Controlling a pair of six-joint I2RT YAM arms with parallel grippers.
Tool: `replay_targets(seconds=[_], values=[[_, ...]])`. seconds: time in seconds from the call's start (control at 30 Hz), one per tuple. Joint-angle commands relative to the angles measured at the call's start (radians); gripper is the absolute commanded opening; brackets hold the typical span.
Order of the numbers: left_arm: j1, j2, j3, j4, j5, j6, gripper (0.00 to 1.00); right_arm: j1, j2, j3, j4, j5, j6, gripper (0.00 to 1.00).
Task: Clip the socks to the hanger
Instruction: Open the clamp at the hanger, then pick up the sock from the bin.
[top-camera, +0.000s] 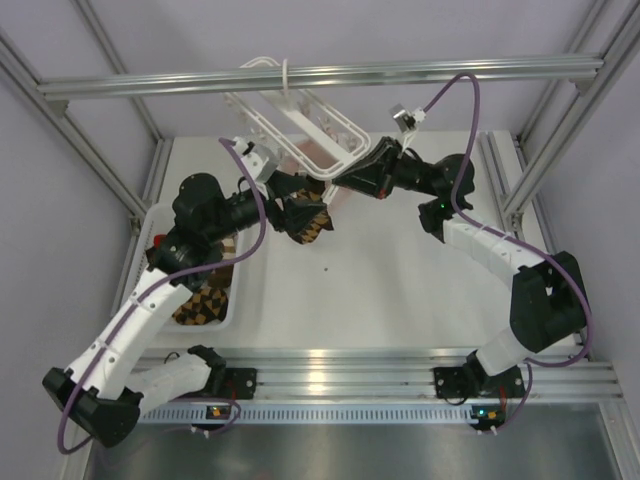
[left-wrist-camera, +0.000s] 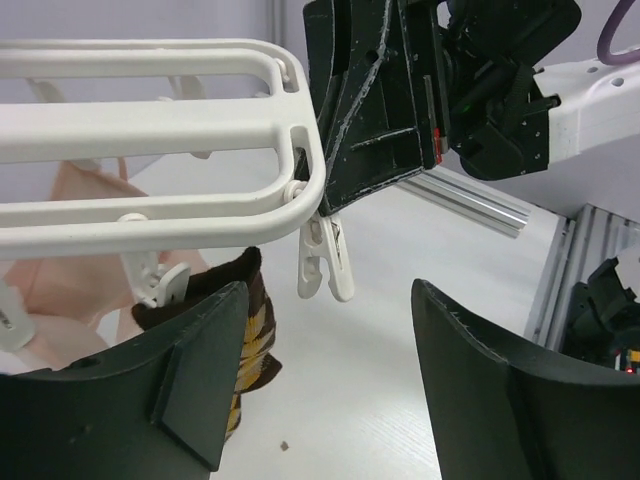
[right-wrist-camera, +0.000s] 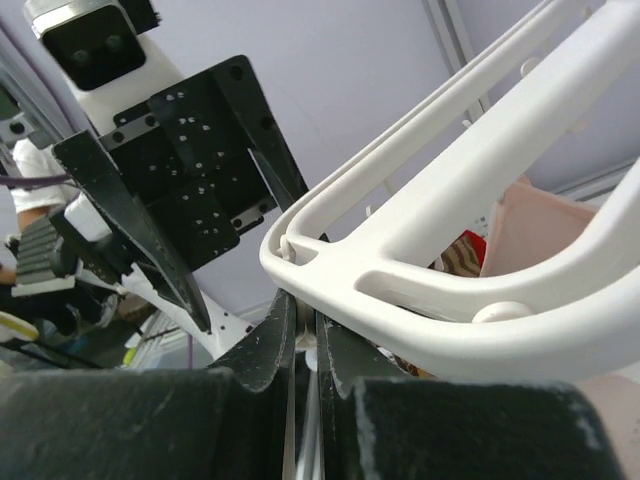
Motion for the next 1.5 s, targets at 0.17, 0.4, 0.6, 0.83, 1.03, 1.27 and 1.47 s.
replay_targets(seconds=[0.17,0.4,0.6,0.83,1.03,1.27,1.47], values=[[0.085,-0.141,0.020,-0.187,-0.202,0.155,0.67,0.013,-0.039,0.037,-0.151,0.092,0.077,0.00],[0.181,-0.221,0.053,-0.528,-0.495,0.416,0.68,0.019,-0.102,0.029,-0.380,0.187,-0.018,0.00],[0.181,-0.223,0.099,-0.993,-0.422,0.712,0.65,0.019,-0.114,0.046,-0.433,0.198,-0.072,0.00],[0.182,-0.099,0.146,-1.292,-0.366,0.892,0.61,0.019,-0.114,0.059,-0.435,0.183,-0.087,0.00],[0.269,0.004,0.048,-1.302,-0.397,0.933,0.57,0.019,-0.120,0.060,-0.435,0.171,-0.103,0.00],[0.649,0.093,0.014,-1.273,-0.310,1.162,0.55,0.019,-0.114,0.069,-0.432,0.160,-0.104,0.00],[0.897,0.162,-0.107,-1.281,-0.106,1.456,0.59,0.018,-0.105,0.072,-0.417,0.157,-0.094,0.00]])
